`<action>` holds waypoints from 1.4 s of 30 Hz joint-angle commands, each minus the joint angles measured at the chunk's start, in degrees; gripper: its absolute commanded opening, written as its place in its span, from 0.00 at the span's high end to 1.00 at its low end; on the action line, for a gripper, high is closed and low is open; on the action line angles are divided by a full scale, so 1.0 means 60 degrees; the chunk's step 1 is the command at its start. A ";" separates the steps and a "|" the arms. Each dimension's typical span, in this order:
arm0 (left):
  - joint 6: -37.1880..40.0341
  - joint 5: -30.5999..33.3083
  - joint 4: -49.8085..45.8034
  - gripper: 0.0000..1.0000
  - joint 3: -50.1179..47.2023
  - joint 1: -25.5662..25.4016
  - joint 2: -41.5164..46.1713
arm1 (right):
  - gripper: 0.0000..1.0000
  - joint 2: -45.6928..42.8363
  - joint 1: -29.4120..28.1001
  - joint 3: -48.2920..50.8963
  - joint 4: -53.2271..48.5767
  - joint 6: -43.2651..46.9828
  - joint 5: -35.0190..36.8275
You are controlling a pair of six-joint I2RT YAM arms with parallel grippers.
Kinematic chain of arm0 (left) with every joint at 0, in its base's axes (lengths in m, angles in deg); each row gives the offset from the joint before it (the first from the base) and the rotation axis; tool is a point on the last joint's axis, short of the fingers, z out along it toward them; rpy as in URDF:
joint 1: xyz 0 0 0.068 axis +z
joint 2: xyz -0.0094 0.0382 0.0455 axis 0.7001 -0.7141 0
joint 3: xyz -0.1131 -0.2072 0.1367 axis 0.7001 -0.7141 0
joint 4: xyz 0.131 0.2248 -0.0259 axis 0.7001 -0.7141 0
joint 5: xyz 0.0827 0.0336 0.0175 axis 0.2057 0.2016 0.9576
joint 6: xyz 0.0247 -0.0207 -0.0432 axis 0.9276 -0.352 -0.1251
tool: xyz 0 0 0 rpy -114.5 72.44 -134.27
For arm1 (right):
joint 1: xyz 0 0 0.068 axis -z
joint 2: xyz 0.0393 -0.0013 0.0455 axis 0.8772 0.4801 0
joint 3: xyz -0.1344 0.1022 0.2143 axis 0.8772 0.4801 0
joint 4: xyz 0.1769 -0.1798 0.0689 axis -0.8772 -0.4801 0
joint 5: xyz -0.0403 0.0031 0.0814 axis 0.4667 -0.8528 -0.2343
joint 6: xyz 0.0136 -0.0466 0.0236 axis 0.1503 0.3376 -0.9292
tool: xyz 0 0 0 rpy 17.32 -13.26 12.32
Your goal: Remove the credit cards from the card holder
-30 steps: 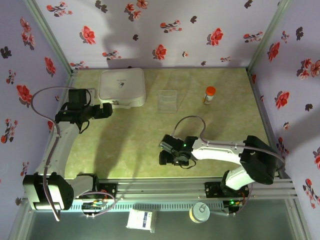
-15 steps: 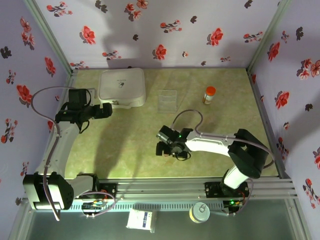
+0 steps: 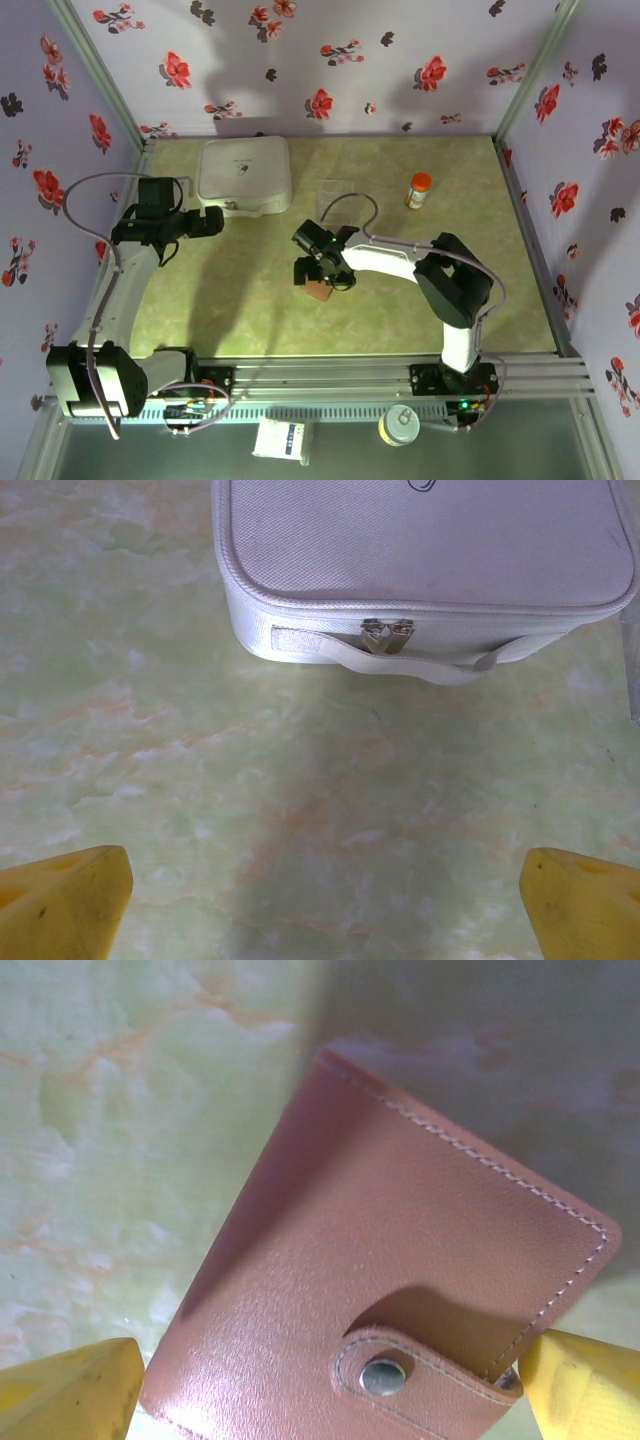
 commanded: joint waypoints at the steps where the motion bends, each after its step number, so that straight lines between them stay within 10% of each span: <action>1: 0.0252 0.0141 -0.0198 0.00 -0.0122 -0.0002 -0.0081 | 0.03 0.0521 0.0048 -0.0764 -0.0590 0.0607 0.0001; 22: 0.0197 0.0156 -0.0168 0.00 -0.0122 0.0007 0.0011 | 0.01 0.0881 -0.0225 -0.1025 -0.1624 0.0232 0.1273; 42: 0.0053 0.0179 -0.0221 0.00 -0.0082 -0.0012 -0.0109 | 0.23 0.0924 0.0127 -0.1149 -0.0999 0.0722 0.0930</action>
